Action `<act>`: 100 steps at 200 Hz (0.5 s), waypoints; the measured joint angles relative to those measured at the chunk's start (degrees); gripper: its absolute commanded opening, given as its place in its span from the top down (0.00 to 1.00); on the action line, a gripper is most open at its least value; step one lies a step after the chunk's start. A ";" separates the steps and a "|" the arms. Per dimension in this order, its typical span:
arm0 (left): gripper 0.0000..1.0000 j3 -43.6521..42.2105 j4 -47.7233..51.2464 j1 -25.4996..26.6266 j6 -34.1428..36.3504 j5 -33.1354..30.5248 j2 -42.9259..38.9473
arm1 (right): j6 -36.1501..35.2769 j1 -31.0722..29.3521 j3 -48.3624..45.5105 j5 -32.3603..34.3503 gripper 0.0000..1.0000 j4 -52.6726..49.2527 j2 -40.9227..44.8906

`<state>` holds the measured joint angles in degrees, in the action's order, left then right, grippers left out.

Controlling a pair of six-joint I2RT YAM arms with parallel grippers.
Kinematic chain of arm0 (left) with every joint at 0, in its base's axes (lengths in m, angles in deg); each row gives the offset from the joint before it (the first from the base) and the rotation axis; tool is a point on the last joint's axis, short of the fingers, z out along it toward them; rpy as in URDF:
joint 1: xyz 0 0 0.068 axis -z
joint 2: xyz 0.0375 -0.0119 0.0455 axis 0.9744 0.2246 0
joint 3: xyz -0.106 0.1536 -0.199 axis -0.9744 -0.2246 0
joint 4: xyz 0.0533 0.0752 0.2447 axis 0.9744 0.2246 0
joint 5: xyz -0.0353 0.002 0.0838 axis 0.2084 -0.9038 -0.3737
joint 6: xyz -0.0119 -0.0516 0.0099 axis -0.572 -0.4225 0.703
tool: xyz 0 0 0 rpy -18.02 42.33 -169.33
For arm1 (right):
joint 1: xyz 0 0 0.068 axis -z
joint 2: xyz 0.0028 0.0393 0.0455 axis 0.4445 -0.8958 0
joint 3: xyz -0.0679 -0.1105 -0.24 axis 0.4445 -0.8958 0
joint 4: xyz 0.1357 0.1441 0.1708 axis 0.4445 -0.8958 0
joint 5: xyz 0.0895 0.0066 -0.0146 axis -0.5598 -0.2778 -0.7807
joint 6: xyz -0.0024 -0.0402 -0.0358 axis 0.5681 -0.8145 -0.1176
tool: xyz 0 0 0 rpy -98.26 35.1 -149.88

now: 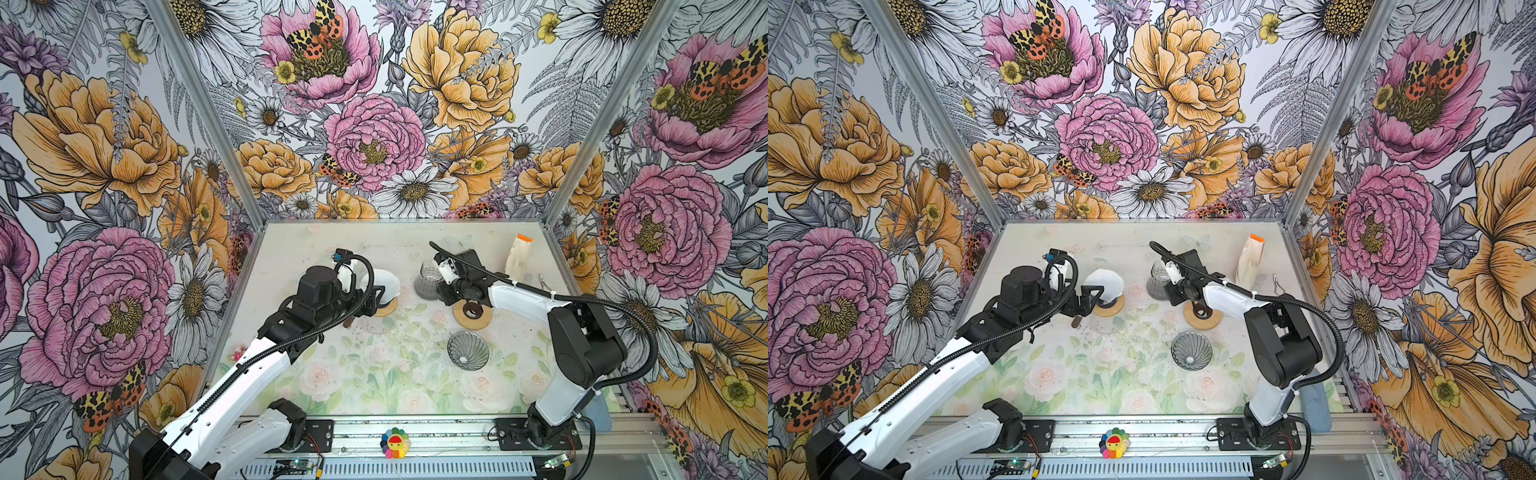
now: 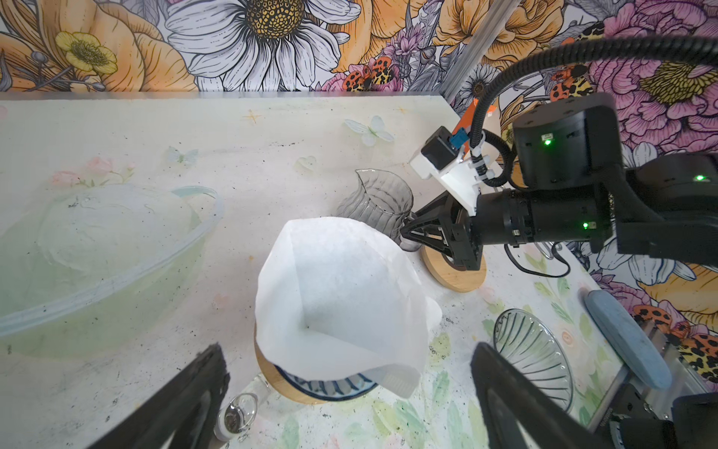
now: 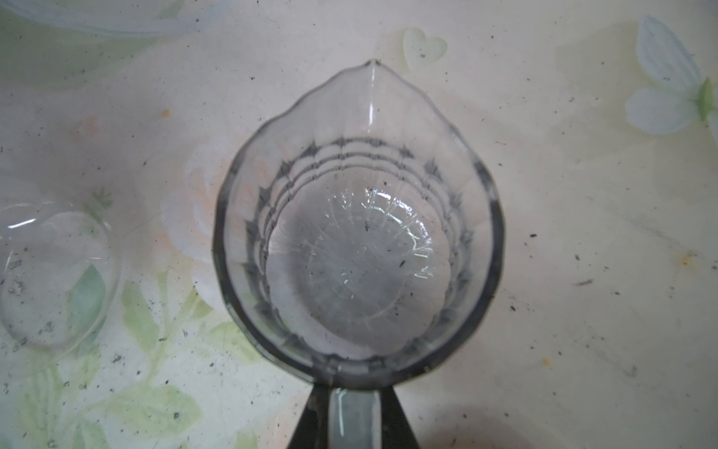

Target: Place the coffee filter in the dripper

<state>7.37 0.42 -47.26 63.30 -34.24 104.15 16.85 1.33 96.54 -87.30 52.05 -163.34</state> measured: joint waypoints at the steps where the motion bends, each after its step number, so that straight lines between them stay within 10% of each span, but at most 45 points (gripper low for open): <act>1: 0.01 0.00 0.00 0.00 -0.02 -0.02 -0.04 | -0.02 -0.02 -0.07 0.00 0.86 0.00 0.04; 100: 0.01 -0.24 -0.04 0.74 -0.87 -0.04 -2.67 | 1.86 -1.03 -6.64 2.21 0.81 1.27 5.62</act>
<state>7.13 0.38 -46.52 62.43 -34.28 101.48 18.71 0.31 89.89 -85.09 53.32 -157.73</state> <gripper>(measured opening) 0.987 0.190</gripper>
